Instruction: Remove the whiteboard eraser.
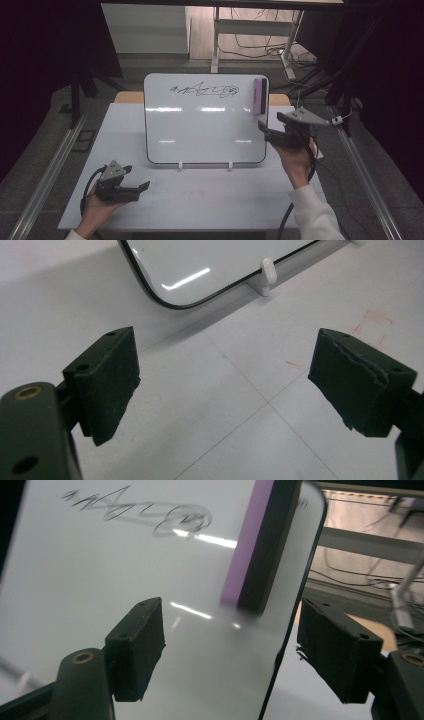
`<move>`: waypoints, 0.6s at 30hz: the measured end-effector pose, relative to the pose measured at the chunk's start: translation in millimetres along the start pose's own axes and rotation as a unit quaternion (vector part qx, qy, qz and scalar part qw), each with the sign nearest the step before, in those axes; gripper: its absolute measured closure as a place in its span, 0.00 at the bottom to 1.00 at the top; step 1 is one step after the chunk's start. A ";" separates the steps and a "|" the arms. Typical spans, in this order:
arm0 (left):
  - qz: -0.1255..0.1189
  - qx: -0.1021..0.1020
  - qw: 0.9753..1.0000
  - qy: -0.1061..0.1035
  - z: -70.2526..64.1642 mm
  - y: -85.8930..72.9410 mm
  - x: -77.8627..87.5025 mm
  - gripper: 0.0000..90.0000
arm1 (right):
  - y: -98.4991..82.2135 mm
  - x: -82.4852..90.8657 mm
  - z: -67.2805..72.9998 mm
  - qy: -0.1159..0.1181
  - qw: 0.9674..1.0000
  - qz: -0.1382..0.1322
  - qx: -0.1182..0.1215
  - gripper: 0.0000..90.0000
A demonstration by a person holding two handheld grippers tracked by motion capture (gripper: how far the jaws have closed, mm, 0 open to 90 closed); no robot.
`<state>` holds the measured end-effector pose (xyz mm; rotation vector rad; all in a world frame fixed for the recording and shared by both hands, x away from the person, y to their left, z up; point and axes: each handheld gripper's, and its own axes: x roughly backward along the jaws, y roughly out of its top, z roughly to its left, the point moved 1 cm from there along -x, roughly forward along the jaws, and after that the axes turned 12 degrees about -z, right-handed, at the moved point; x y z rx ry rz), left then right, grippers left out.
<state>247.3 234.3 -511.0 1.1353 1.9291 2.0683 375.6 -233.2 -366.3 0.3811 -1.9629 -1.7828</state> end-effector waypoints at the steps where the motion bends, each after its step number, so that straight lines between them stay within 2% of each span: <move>1: -0.001 0.000 1.000 0.001 0.3 -0.1 0.4 0.15 | 0.0 0.0 0.0 0.000 1.000 0.000 0.000 0.29; 2: -0.001 0.001 1.000 0.002 0.7 -0.2 0.9 0.15 | 8.3 -14.9 -0.1 -0.013 1.000 0.003 0.007 0.30; 4: -0.002 0.003 1.000 0.003 1.9 -0.9 1.6 0.15 | 13.7 -28.9 0.6 -0.025 0.999 0.012 0.016 0.31; 5: -0.002 0.003 1.000 0.004 2.7 -1.2 1.9 0.15 | 13.7 -28.9 0.6 -0.025 0.999 0.012 0.016 0.31; 7: -0.002 0.005 1.000 0.004 4.2 -2.1 2.6 0.15 | 17.0 -40.8 0.8 -0.033 0.999 0.018 0.015 0.32; 9: -0.002 0.007 1.000 0.005 5.2 -2.6 3.4 0.15 | 20.7 -54.2 2.3 -0.051 0.998 0.024 0.020 0.39; 12: -0.004 0.006 1.000 0.006 5.6 -3.0 4.7 0.15 | 21.5 -61.2 5.1 -0.066 0.997 0.033 0.026 0.45; 16: -0.007 0.004 1.000 0.006 6.0 -3.8 6.7 0.15 | 17.9 -61.6 7.6 -0.072 0.996 0.039 0.027 0.48; 18: -0.008 0.004 1.000 0.007 6.6 -4.0 7.3 0.15 | 13.9 -60.5 6.9 -0.076 0.996 0.043 0.026 0.54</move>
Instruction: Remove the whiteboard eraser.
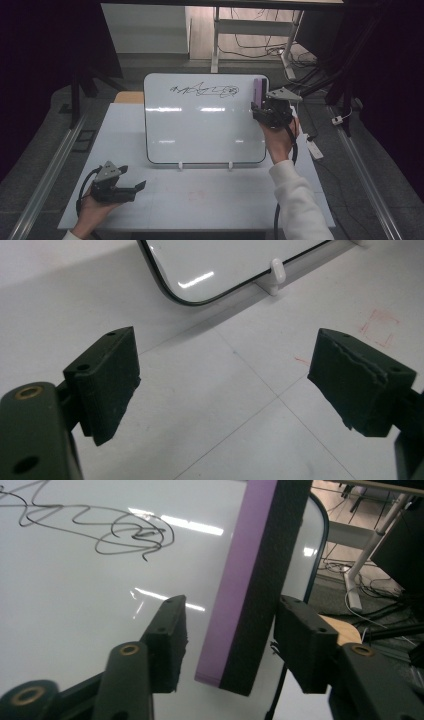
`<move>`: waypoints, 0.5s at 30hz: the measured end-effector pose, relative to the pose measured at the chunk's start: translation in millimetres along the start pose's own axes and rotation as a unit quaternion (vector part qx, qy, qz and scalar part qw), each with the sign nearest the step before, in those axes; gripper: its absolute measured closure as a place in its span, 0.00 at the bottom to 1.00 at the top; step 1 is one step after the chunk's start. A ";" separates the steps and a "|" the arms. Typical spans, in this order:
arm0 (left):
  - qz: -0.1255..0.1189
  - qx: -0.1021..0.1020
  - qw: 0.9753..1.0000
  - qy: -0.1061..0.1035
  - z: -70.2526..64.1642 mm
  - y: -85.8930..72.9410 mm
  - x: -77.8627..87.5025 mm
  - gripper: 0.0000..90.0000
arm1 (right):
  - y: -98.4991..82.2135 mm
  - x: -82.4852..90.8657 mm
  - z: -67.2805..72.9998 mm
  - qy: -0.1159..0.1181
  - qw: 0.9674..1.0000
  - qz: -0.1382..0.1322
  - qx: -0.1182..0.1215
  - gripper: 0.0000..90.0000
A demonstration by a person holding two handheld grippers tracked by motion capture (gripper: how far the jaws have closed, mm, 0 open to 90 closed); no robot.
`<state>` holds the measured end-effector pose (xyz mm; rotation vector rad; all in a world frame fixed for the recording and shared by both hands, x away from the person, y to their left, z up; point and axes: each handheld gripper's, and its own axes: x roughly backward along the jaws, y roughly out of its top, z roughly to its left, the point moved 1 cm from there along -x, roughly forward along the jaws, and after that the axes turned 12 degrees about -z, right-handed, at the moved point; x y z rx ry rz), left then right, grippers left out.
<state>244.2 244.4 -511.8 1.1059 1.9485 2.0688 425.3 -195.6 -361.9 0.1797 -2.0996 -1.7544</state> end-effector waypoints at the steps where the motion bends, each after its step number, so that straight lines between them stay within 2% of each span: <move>1: 0.000 0.000 1.000 0.001 0.2 0.1 0.1 0.15 | 0.0 0.0 0.0 0.000 1.000 0.000 0.000 0.54; 4: 0.003 -0.004 1.000 0.000 -0.4 0.1 -1.0 0.16 | -0.6 0.0 -3.8 -0.001 1.000 0.005 -0.004 0.63; 10: 0.003 -0.006 1.000 0.002 -0.2 0.2 -1.9 0.16 | 0.0 -0.6 -5.6 -0.003 1.000 0.007 -0.018 0.68; 12: 0.004 -0.006 1.000 0.003 0.2 0.0 -1.8 0.16 | -0.7 0.3 -8.2 0.001 0.999 0.003 -0.032 0.71; 15: 0.001 -0.005 1.000 0.004 0.1 0.1 -0.9 0.16 | -0.9 3.1 -9.9 0.001 0.999 -0.001 -0.034 0.73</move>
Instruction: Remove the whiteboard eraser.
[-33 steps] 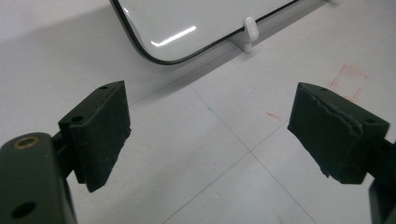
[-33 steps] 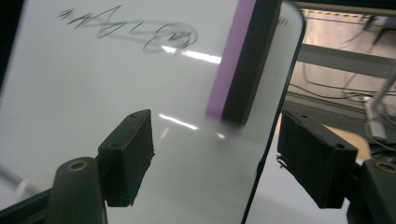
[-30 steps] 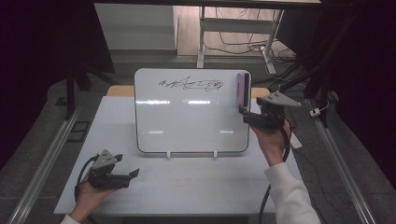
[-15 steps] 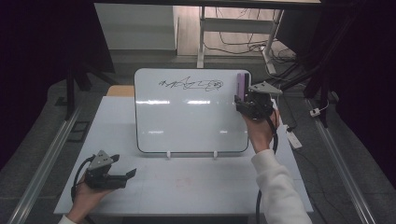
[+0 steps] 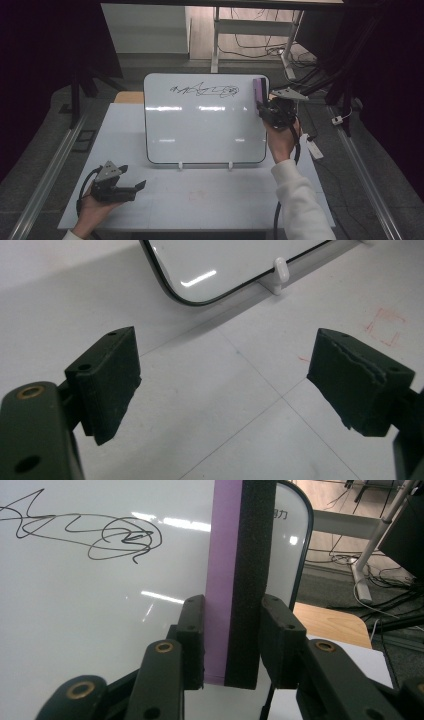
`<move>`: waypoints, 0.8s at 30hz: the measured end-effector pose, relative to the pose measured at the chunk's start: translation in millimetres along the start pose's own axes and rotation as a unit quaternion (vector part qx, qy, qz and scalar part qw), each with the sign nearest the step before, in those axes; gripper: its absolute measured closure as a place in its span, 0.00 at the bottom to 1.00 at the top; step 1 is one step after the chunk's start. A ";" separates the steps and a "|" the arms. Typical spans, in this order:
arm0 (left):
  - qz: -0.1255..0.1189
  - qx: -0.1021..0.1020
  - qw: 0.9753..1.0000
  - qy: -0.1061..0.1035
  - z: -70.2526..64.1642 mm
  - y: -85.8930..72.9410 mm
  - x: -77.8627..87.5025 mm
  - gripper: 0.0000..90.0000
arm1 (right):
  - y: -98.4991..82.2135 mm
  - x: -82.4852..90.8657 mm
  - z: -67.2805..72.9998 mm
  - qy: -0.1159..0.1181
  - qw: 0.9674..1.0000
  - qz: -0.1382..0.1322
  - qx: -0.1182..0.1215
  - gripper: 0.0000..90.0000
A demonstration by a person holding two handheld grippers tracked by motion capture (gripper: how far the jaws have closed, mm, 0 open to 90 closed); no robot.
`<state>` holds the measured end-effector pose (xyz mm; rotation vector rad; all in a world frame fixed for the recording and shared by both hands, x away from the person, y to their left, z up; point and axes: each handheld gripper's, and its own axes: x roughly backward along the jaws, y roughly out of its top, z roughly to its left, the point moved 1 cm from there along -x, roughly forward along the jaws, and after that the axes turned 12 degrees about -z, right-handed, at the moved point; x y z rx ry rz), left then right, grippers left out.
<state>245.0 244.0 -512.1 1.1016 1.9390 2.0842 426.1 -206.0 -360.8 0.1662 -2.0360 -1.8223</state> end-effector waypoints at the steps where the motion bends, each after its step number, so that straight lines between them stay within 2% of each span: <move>1: 0.000 0.000 1.000 0.000 0.0 0.0 0.0 0.16 | 0.0 0.0 0.0 0.000 1.000 0.000 0.000 0.73; 2: 0.000 0.000 1.000 0.000 0.1 0.0 0.0 0.16 | -0.2 1.2 -0.5 -0.001 1.000 -0.003 0.000 0.74; 3: 0.001 0.000 1.000 0.001 0.2 -0.1 -0.2 0.16 | 1.0 7.1 -2.4 -0.002 1.000 -0.025 -0.006 0.75; 8: 0.000 0.002 1.000 0.001 0.5 0.4 -1.0 0.16 | 2.9 18.5 -3.0 0.018 0.999 -0.038 -0.013 0.75; 9: -0.001 0.005 1.000 0.001 0.4 1.5 -1.9 0.16 | 0.2 24.8 -2.3 0.030 0.998 -0.043 -0.018 0.75; 12: -0.004 0.008 1.000 -0.001 -0.7 4.6 -3.0 0.16 | -4.9 30.8 -0.1 0.038 0.998 -0.048 -0.019 0.75; 13: -0.012 0.015 1.000 -0.007 -2.8 10.1 -3.9 0.16 | -12.1 37.2 4.3 0.049 0.997 -0.053 -0.022 0.75; 14: -0.012 0.015 1.000 -0.007 -2.8 10.1 -3.9 0.16 | -12.1 37.2 4.3 0.049 0.997 -0.053 -0.022 0.75; 16: -0.021 0.023 0.999 -0.017 -6.4 17.7 -5.6 0.16 | -24.9 44.8 15.1 0.066 0.996 -0.056 -0.020 0.75; 17: -0.029 0.023 0.999 -0.021 -11.4 26.3 -7.7 0.16 | -28.8 47.2 19.2 0.071 0.996 -0.057 -0.020 0.75; 18: -0.029 0.023 0.999 -0.021 -11.4 26.3 -7.7 0.16 | -28.8 47.2 19.2 0.071 0.996 -0.057 -0.020 0.75; 19: -0.032 0.024 0.999 -0.024 -14.2 30.5 -9.2 0.16 | -35.7 51.0 28.2 0.082 0.995 -0.058 -0.015 0.75; 21: -0.041 0.029 0.998 -0.034 -19.7 38.7 -12.4 0.16 | -39.1 52.7 33.1 0.087 0.994 -0.058 -0.012 0.75; 23: -0.052 0.044 0.996 -0.050 -27.8 52.0 -16.0 0.16 | -49.2 55.8 48.7 0.107 0.993 -0.056 -0.005 0.74; 24: -0.052 0.044 0.996 -0.050 -27.8 52.0 -16.0 0.16 | -49.2 55.8 48.7 0.107 0.993 -0.056 -0.005 0.74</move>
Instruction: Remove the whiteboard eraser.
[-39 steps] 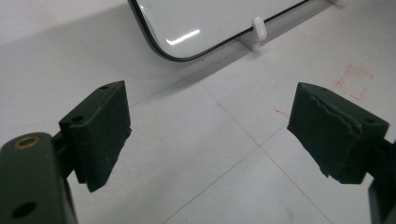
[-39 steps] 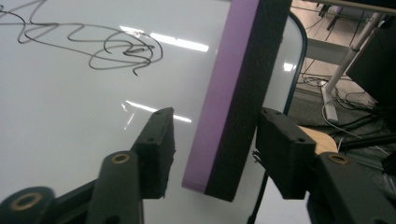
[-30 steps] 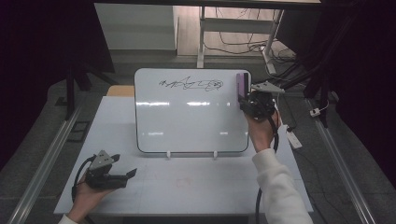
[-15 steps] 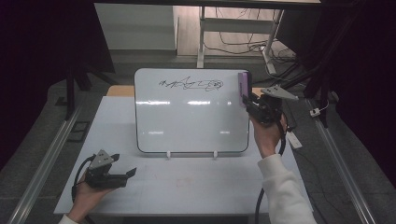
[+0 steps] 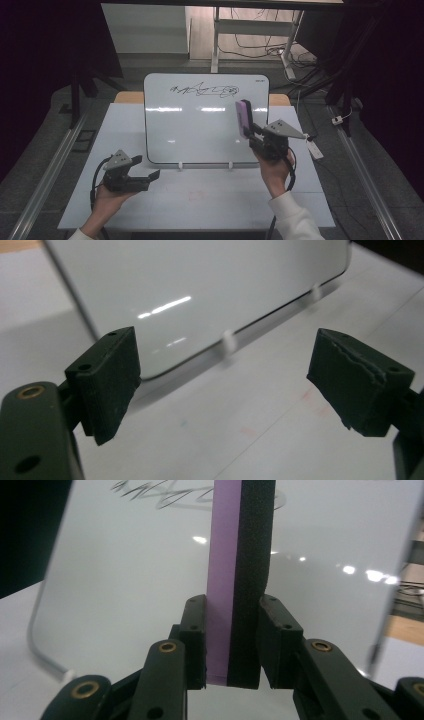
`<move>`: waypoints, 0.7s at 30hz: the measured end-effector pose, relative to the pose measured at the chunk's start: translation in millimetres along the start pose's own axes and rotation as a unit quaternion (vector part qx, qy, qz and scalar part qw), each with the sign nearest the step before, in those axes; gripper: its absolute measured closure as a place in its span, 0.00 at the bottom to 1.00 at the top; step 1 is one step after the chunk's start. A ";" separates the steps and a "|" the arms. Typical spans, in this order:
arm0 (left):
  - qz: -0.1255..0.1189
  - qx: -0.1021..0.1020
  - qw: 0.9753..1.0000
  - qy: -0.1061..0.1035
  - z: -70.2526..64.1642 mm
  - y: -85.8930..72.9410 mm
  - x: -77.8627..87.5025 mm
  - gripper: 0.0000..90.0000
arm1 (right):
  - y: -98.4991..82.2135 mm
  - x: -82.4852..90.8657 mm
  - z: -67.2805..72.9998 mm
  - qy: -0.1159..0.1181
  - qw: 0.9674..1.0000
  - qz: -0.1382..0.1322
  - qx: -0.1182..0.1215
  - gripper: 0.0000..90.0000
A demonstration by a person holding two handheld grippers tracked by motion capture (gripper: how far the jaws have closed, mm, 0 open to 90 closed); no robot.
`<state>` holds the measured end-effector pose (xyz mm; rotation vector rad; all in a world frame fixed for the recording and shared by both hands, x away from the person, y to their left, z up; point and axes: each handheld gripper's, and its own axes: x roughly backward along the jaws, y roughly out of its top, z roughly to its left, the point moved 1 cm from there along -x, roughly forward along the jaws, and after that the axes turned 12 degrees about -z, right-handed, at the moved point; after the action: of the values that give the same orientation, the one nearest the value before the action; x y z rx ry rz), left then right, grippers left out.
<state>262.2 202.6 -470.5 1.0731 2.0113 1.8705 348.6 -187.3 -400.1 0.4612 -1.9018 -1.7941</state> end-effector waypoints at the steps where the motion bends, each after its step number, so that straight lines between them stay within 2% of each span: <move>1: -0.002 -0.008 1.000 0.002 -4.2 4.4 -1.9 0.15 | -7.0 -0.9 10.2 0.014 1.000 0.002 0.001 0.74; 2: -0.005 -0.015 1.000 0.001 -8.3 8.8 -3.4 0.15 | -7.0 -0.9 10.2 0.014 1.000 0.002 0.001 0.74; 5: -0.016 -0.008 1.000 -0.019 -15.8 20.3 -8.0 0.16 | -19.4 -4.0 27.2 0.036 0.999 0.002 0.009 0.74; 9: -0.020 0.000 1.000 -0.017 -16.6 28.8 -15.9 0.16 | -31.5 -8.1 38.2 0.048 0.999 0.008 0.009 0.74; 14: -0.014 0.008 1.000 -0.011 -14.4 32.2 -29.8 0.17 | -41.2 -12.1 46.6 0.057 0.998 0.012 0.015 0.74; 21: -0.012 0.009 1.000 -0.020 -20.7 38.9 -50.9 0.17 | -52.9 -16.2 64.8 0.076 0.997 0.009 0.020 0.74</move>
<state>301.0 152.7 -447.3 1.0786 2.0140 1.8075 321.6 -129.0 -455.9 0.5772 -1.8336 -1.6628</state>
